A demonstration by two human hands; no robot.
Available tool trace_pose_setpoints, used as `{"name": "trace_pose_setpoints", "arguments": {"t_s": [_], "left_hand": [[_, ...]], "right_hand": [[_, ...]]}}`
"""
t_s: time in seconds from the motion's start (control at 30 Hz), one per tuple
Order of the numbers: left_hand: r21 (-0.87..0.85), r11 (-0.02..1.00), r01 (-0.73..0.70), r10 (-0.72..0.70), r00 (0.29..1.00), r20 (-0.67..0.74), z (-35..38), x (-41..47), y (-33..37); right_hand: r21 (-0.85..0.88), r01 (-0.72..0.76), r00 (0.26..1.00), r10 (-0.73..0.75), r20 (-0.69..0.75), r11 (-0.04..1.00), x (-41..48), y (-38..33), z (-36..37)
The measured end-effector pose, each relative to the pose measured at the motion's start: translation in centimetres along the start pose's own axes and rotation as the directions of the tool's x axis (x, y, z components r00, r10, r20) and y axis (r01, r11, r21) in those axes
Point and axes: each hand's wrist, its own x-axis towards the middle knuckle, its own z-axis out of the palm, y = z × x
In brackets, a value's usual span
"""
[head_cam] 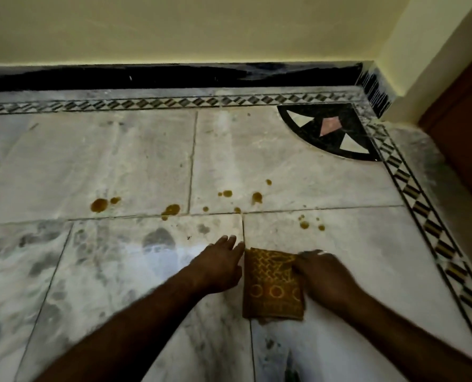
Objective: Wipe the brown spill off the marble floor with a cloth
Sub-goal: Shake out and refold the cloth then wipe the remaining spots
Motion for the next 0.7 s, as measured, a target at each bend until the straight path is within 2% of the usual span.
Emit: {"name": "trace_pose_setpoints", "arguments": {"t_s": [0.07, 0.13, 0.17, 0.27, 0.33, 0.53, 0.6, 0.7], "left_hand": [[-0.014, 0.999, -0.048, 0.048, 0.999, 0.009, 0.7, 0.7, 0.2], [-0.025, 0.994, -0.106, 0.107, 0.994, 0.03, 1.3, 1.4, 0.3], [-0.027, 0.991, -0.129, 0.13, 0.99, 0.048, 1.6, 1.6, 0.3], [-0.021, 0.981, -0.191, 0.192, 0.978, 0.081, 2.6, 2.1, 0.3], [-0.008, 0.977, -0.212, 0.212, 0.976, 0.057, 3.3, 2.2, 0.1], [0.044, 0.974, -0.222, 0.221, 0.975, 0.022, 3.9, 2.5, -0.5], [0.048, 0.974, -0.223, 0.223, 0.975, 0.021, 3.9, 2.7, -0.7], [0.05, 0.973, -0.226, 0.226, 0.974, 0.018, 4.1, 2.9, -0.8]], "right_hand": [[-0.013, 0.084, 0.996, -0.083, 0.041, 0.996, 1.7, -3.9, 0.2], [-0.026, 0.095, 0.982, -0.09, 0.164, 0.995, 2.3, -5.3, 0.5], [-0.018, 0.108, 0.978, -0.103, 0.18, 0.994, 2.4, -5.2, 0.7], [0.012, 0.163, 0.975, -0.163, 0.153, 0.987, 2.7, -3.6, 1.3], [0.017, 0.191, 0.962, -0.191, 0.195, 0.981, 2.5, -2.8, 1.4], [-0.078, 0.312, 0.936, -0.292, 0.199, 0.947, 2.1, -1.0, 1.8], [-0.013, 0.31, 0.931, -0.3, 0.21, 0.951, 2.2, -0.2, 1.9], [0.196, 0.223, 0.945, -0.261, 0.195, 0.955, 2.8, 0.4, 0.7]]}}
